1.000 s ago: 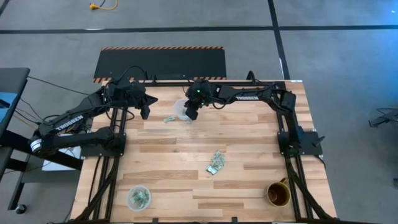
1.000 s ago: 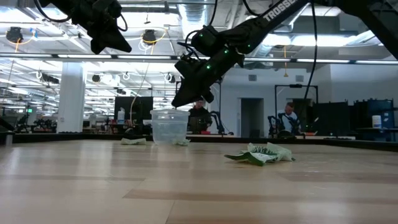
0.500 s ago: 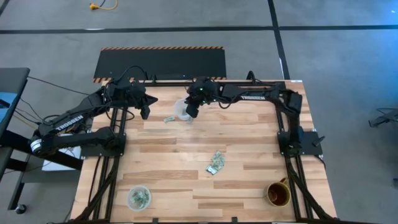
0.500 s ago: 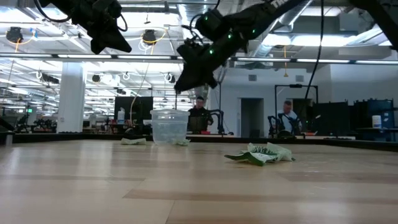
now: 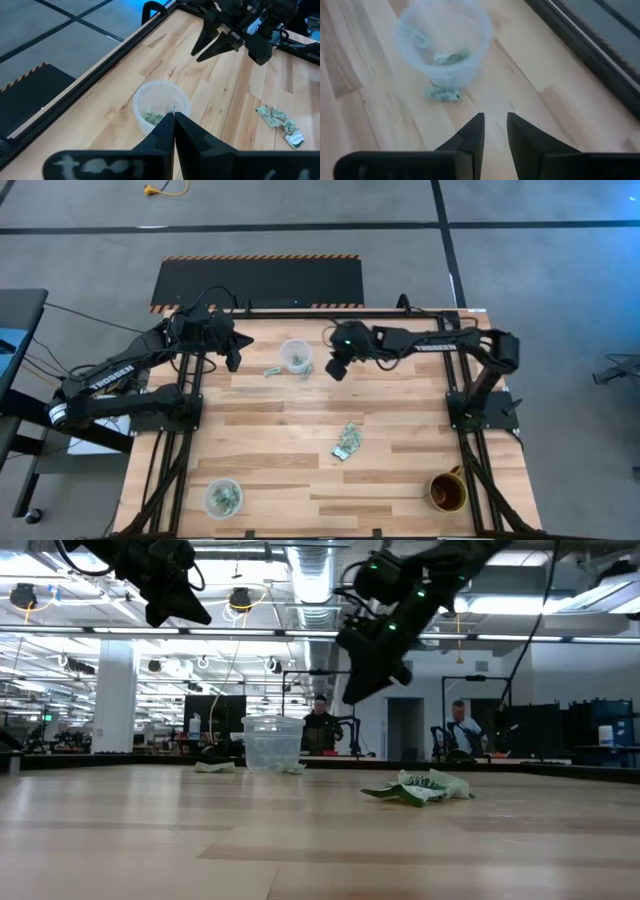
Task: Pick and place Stevia / Truvia into bins
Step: Put the stevia packet into the top transparent container
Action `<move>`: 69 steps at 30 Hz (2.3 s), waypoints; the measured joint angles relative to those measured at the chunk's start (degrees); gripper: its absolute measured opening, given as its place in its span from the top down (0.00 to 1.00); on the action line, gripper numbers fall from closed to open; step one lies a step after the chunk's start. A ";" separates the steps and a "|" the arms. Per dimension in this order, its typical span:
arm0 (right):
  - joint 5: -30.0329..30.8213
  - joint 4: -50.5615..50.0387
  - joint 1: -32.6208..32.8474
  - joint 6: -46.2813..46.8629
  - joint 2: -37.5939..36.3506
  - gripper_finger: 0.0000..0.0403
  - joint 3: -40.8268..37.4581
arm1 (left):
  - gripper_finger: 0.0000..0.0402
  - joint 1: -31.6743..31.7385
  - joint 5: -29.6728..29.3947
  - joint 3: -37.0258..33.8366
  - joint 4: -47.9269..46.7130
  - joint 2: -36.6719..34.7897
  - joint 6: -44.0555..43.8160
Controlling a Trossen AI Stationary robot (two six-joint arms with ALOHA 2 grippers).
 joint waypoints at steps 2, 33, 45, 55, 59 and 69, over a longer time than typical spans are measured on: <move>0.07 4.59 0.39 2.17 -2.33 0.81 -4.96 | 1.00 0.00 0.01 0.00 -0.02 0.00 0.00; -22.10 41.28 -2.37 13.72 23.19 0.60 -6.29 | 1.00 0.02 0.02 0.00 -0.85 -0.02 0.00; -20.55 40.39 -2.13 14.75 23.60 0.69 -5.70 | 1.00 0.02 0.02 0.00 -0.92 -0.02 0.00; -18.96 39.91 -0.86 12.43 23.66 0.96 -5.84 | 1.00 0.02 0.02 0.00 -1.14 0.00 0.00; -19.18 37.92 0.20 11.51 22.43 0.97 -6.01 | 1.00 0.01 0.02 0.00 -1.11 0.00 0.00; -12.46 27.97 5.94 4.51 8.30 0.98 -6.10 | 1.00 0.00 0.01 0.00 -1.65 -0.01 0.00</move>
